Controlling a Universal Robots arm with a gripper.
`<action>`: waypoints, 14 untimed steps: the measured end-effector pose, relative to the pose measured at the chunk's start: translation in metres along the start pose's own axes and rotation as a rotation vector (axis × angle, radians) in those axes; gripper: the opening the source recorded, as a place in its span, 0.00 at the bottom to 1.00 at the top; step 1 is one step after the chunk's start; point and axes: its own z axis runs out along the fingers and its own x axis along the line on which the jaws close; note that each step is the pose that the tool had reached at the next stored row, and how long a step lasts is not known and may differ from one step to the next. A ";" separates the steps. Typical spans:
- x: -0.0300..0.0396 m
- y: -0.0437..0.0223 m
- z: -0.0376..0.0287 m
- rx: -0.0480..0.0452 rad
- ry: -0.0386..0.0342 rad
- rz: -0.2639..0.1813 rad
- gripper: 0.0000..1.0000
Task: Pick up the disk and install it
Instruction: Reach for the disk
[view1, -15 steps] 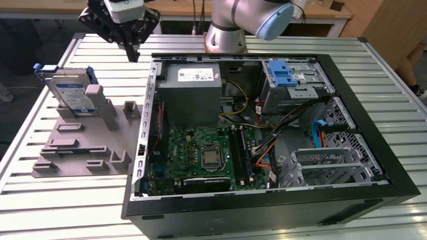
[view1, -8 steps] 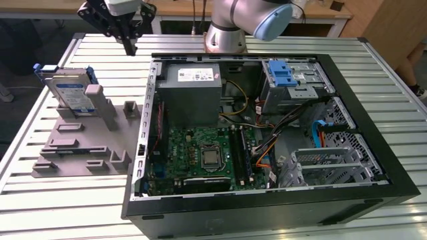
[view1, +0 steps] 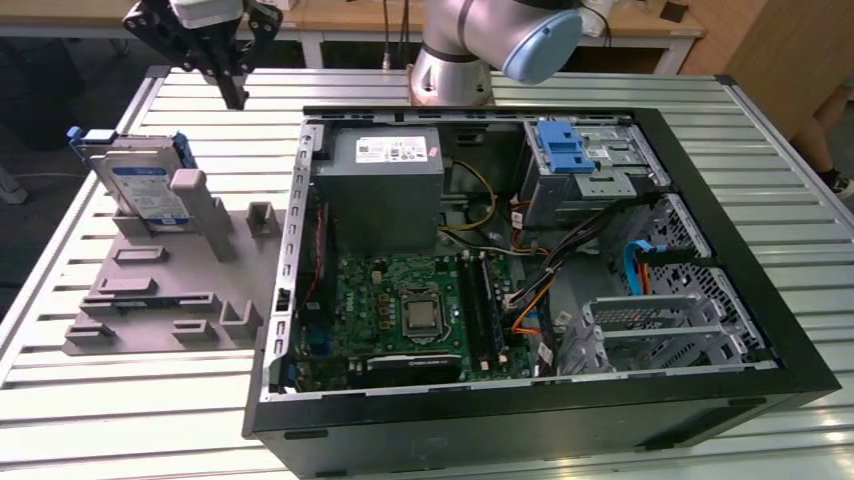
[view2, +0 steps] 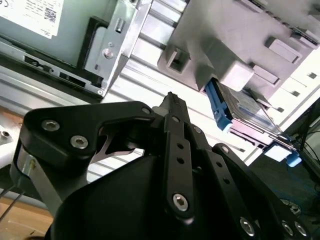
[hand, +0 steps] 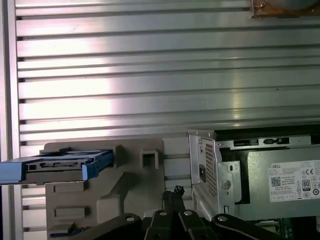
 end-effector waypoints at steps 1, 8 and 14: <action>0.0041 -0.0002 -0.0001 0.0000 0.0000 0.000 0.11; 0.0267 -0.0003 -0.0003 -0.0001 0.0000 0.000 0.11; 0.0360 0.0026 0.0011 -0.0001 0.0000 -0.001 0.11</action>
